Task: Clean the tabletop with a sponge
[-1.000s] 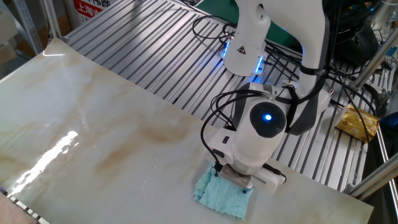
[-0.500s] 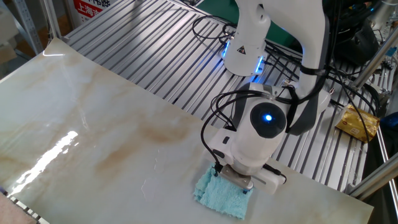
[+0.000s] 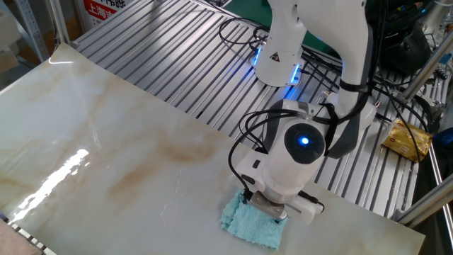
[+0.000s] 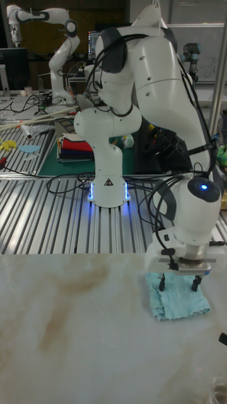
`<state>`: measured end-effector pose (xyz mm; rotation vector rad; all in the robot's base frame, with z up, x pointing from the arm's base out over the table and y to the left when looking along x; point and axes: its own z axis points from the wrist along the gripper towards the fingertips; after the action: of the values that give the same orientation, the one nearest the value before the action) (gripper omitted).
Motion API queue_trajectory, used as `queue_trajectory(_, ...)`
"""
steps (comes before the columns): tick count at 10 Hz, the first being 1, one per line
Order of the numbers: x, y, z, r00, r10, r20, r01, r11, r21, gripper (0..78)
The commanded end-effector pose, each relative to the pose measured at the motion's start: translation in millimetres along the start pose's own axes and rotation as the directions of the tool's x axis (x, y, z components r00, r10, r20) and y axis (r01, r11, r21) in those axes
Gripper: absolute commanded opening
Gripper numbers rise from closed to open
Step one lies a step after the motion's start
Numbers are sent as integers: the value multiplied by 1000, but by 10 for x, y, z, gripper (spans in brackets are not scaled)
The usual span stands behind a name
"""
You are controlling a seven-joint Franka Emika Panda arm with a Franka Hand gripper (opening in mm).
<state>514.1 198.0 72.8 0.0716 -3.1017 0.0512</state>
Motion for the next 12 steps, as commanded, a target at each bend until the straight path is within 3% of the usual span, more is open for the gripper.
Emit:
queue_trajectory(1,-17,9,22,1000,6,2,-6,1000,1,773)
queue_trajectory(12,-28,28,86,1000,12,-4,-12,1000,-11,773)
